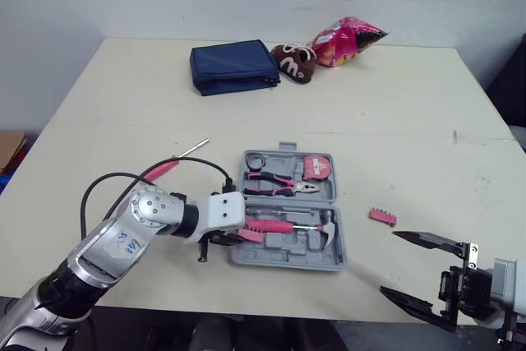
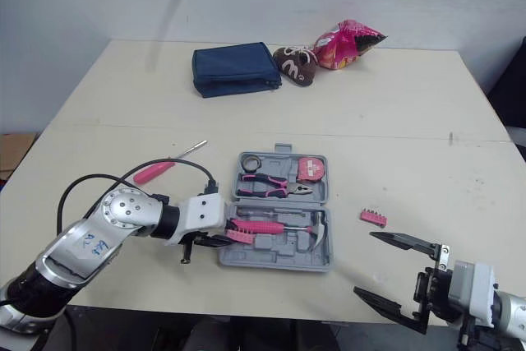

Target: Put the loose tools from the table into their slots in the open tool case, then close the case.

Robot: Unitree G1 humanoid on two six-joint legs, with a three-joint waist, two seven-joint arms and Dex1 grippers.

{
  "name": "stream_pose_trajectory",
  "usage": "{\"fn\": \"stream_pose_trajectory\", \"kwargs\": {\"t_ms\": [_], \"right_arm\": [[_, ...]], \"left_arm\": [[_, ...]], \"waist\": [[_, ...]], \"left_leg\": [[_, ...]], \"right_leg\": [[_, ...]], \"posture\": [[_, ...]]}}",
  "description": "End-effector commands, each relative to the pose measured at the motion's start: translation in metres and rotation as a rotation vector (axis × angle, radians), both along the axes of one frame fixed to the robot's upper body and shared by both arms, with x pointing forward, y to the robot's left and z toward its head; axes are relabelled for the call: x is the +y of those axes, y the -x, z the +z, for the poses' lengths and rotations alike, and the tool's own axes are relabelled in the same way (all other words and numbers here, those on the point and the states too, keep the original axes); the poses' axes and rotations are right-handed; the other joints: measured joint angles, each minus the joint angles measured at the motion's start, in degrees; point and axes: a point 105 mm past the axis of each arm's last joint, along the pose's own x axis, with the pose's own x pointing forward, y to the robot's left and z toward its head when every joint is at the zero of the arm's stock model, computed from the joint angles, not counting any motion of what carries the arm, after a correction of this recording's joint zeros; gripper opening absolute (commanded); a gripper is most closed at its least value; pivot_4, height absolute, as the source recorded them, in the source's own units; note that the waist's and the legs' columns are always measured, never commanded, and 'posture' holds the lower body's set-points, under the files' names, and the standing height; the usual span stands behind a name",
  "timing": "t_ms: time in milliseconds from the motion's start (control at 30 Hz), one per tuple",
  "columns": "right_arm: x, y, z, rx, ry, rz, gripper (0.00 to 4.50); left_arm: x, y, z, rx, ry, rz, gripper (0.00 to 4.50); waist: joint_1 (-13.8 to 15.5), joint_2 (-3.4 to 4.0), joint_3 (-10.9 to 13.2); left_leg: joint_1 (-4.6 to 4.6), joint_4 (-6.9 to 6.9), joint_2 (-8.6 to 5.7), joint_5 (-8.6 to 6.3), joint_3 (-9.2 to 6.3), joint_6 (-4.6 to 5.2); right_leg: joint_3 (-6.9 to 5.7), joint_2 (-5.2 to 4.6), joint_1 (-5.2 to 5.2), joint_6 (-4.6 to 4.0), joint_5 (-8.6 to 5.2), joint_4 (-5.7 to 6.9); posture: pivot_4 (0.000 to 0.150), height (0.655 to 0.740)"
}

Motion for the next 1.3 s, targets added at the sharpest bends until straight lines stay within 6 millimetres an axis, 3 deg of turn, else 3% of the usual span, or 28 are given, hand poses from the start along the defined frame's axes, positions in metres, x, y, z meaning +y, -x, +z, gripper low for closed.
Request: {"fn": "stream_pose_trajectory", "kwargs": {"t_ms": [33,700,833,1000,1200,1300], "right_arm": [[0.007,0.001,0.009,-0.019,-0.018,0.022,4.50],[0.026,-0.011,0.027,-0.030,-0.019,0.047,4.50],[0.022,-0.013,0.027,-0.022,0.002,0.048,4.50],[0.020,-0.016,0.033,-0.027,0.009,0.060,4.50],[0.022,-0.017,0.035,-0.024,0.006,0.072,4.50],[0.021,-0.020,0.035,-0.026,0.004,0.076,4.50]], "left_arm": [[-0.005,0.004,-0.006,0.010,-0.012,0.018,0.63],[-0.007,0.003,0.001,0.036,-0.031,0.042,0.63],[-0.017,0.004,0.014,-0.054,0.033,-0.042,2.48],[-0.012,0.022,0.046,-0.063,0.109,-0.180,2.48],[0.005,0.007,0.062,-0.214,0.245,-0.208,2.48],[0.010,0.007,0.056,-0.155,0.345,-0.207,1.65]], "waist": [[0.11,-0.01,-0.01],[0.11,-0.01,0.00],[0.13,-0.03,0.01],[-0.10,-0.09,0.07],[-0.04,-0.05,0.13],[-0.04,-0.08,0.15]], "left_leg": [[0.00,0.01,-0.01,0.00,0.00,0.00],[-0.11,0.31,-0.07,-0.05,-0.09,0.09],[-0.14,0.32,-0.08,-0.06,-0.09,0.09],[-0.16,0.32,-0.05,-0.06,-0.08,0.09],[-0.14,0.32,0.00,-0.06,-0.05,0.06],[-0.15,0.35,-0.03,-0.08,-0.04,0.09]], "right_leg": [[0.00,-0.01,0.01,0.00,0.00,0.00],[-0.05,-0.07,0.05,0.04,0.02,0.02],[-0.05,-0.08,0.04,0.04,0.02,0.02],[-0.06,-0.06,0.01,0.04,0.02,0.03],[-0.05,-0.01,0.00,0.03,0.01,0.00],[-0.05,-0.05,0.01,0.04,0.02,0.00]], "posture": [[0.150,0.7400],[0.150,0.7400],[0.150,0.7400],[0.150,0.7400],[0.150,0.7400],[0.150,0.7400]]}}
